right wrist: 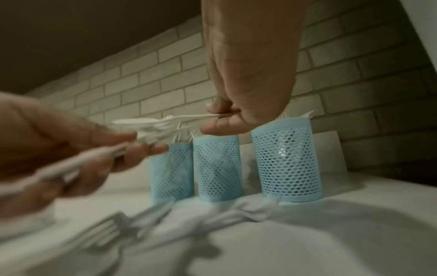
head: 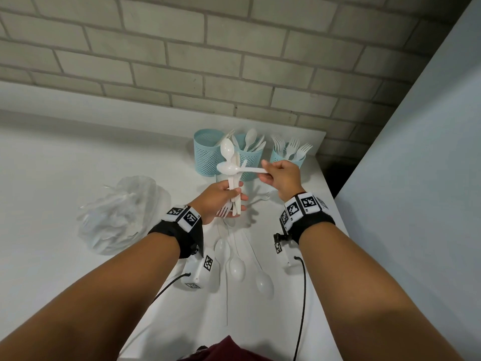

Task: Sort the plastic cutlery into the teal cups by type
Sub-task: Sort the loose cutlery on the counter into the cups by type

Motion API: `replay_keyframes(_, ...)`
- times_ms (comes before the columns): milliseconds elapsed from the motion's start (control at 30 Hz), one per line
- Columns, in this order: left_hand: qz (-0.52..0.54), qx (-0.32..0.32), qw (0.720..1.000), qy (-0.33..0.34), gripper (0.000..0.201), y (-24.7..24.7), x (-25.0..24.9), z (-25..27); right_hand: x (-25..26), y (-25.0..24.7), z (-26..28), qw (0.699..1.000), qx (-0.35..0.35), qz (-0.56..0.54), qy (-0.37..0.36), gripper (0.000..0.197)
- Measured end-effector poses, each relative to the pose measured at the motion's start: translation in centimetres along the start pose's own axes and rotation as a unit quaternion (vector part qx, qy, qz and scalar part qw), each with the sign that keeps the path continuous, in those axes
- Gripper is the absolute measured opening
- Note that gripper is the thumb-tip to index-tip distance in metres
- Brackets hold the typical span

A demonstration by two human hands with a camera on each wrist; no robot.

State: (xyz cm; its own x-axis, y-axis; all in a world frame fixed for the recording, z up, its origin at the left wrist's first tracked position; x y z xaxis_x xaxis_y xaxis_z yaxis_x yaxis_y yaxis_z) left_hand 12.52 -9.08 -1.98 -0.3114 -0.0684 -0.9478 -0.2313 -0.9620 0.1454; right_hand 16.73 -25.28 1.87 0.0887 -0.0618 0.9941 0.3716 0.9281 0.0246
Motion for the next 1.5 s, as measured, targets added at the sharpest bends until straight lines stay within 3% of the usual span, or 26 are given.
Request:
replay_keyframes(67, 0.009, -0.011, 1.000, 0.004, 0.020, -0.4, -0.2, 0.0, 0.2, 0.6, 0.2, 0.994, 0.051, 0.076, -0.051, 0.019)
replay_keyframes(167, 0.002, -0.025, 1.000, 0.010, 0.020, -1.0, -0.3, -0.1, -0.1, 1.6, 1.0, 0.958, 0.150, 0.225, -0.093, 0.011)
replay_keyframes(300, -0.011, -0.031, 0.999, 0.004, 0.022, -1.4, 0.2, -0.3, -2.1, 2.2, 2.0, 0.921, 0.259, 0.292, -0.023, 0.010)
replay_keyframes(433, -0.026, -0.019, 0.999, -0.013, 0.024, -1.1, 0.8, -0.3, -2.4, 2.6, 2.9, 0.924, 0.299, 0.229, 0.067, 0.008)
replay_keyframes(533, -0.042, -0.003, 0.999, -0.023, 0.027, -0.8, 1.0, -0.1, -1.4, 2.6, 2.6, 0.953, 0.256, 0.133, 0.091, 0.015)
replay_keyframes(633, -0.062, 0.023, 0.997, -0.033, 0.030, -0.6, 1.2, 0.1, 0.0, 2.0, 1.4, 0.982, 0.161, 0.087, 0.049, 0.019)
replay_keyframes(733, -0.076, 0.037, 0.995, -0.044, 0.029, -0.5, 1.4, 0.3, 1.4, 1.9, 1.1, 0.986, 0.103, 0.133, -0.018, 0.006)
replay_keyframes(867, -0.091, 0.054, 0.993, -0.058, 0.027, -0.3, 1.7, 0.5, 2.0, 2.3, 1.2, 0.983, 0.080, 0.152, -0.071, 0.013)
replay_keyframes(1133, -0.119, 0.071, 0.989, -0.043, 0.015, -0.3, 1.5, 1.0, 1.1, 0.3, -0.5, 0.994, -0.031, 0.088, -0.054, 0.021)
replay_keyframes(1300, -0.122, 0.076, 0.989, -0.040, 0.011, 0.0, 1.4, 0.8, -0.1, 1.7, -0.4, 0.993, 0.050, 0.103, -0.026, 0.014)
replay_keyframes(1367, -0.126, 0.077, 0.988, -0.039, 0.015, 0.0, 1.3, 0.7, -0.1, 1.8, -0.7, 0.994, 0.045, 0.103, -0.012, 0.011)
replay_keyframes(1433, -0.124, 0.075, 0.989, -0.037, 0.022, -0.1, 1.3, 0.7, 0.3, 1.2, -1.3, 0.999, 0.002, 0.052, 0.005, 0.009)
replay_keyframes(1500, -0.121, 0.067, 0.990, -0.034, 0.024, -0.4, 1.1, 0.8, 0.9, 0.8, -2.0, 0.998, -0.040, -0.049, 0.027, 0.022)
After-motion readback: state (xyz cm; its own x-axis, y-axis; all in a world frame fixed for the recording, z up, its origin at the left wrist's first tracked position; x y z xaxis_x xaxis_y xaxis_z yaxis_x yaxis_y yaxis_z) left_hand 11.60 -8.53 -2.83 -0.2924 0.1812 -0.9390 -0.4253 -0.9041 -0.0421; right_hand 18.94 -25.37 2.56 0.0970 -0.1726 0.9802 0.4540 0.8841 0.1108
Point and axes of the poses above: each hand's wrist, its own z-axis away from the middle knuckle, its own y-axis out of the palm, x = y × z, the point moved 9 cm from there along -z, towards the middle knuckle, and after that the axes turned 5 degrees about -x, right-handed, at the moved point
